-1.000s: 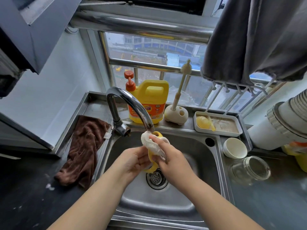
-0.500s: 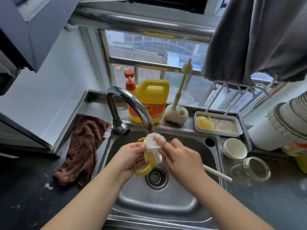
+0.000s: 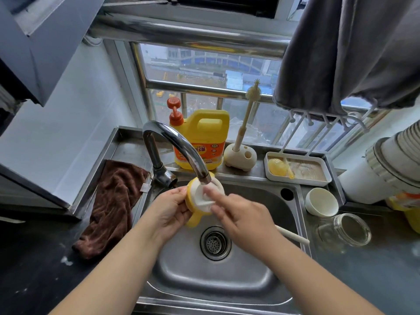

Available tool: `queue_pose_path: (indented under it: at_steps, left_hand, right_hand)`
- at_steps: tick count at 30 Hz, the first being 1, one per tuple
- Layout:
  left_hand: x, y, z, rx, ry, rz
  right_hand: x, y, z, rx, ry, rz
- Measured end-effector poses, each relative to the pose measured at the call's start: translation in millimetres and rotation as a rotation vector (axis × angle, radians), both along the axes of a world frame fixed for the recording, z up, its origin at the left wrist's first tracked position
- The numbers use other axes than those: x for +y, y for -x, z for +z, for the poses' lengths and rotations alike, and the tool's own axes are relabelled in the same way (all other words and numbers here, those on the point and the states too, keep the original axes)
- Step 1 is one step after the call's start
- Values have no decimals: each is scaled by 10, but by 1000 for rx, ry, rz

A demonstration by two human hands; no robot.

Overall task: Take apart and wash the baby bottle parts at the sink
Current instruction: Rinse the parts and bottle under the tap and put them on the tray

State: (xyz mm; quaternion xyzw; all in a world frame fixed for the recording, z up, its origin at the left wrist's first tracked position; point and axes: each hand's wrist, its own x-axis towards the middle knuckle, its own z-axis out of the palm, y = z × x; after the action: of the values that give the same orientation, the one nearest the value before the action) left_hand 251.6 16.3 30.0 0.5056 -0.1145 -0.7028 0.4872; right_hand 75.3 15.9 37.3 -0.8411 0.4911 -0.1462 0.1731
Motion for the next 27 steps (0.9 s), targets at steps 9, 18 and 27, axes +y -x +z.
queue_pose_path:
  at_steps: [9, 18, 27]
  left_hand:
    - [91, 69, -54, -68, -16, -53]
    - [29, -19, 0, -61, -39, 68]
    - [32, 50, 38, -2, -76, 159]
  right_hand:
    - [-94, -20, 37, 131, 135, -93]
    - [155, 105, -127, 215, 146, -119]
    - [210, 79, -55, 175, 106, -66]
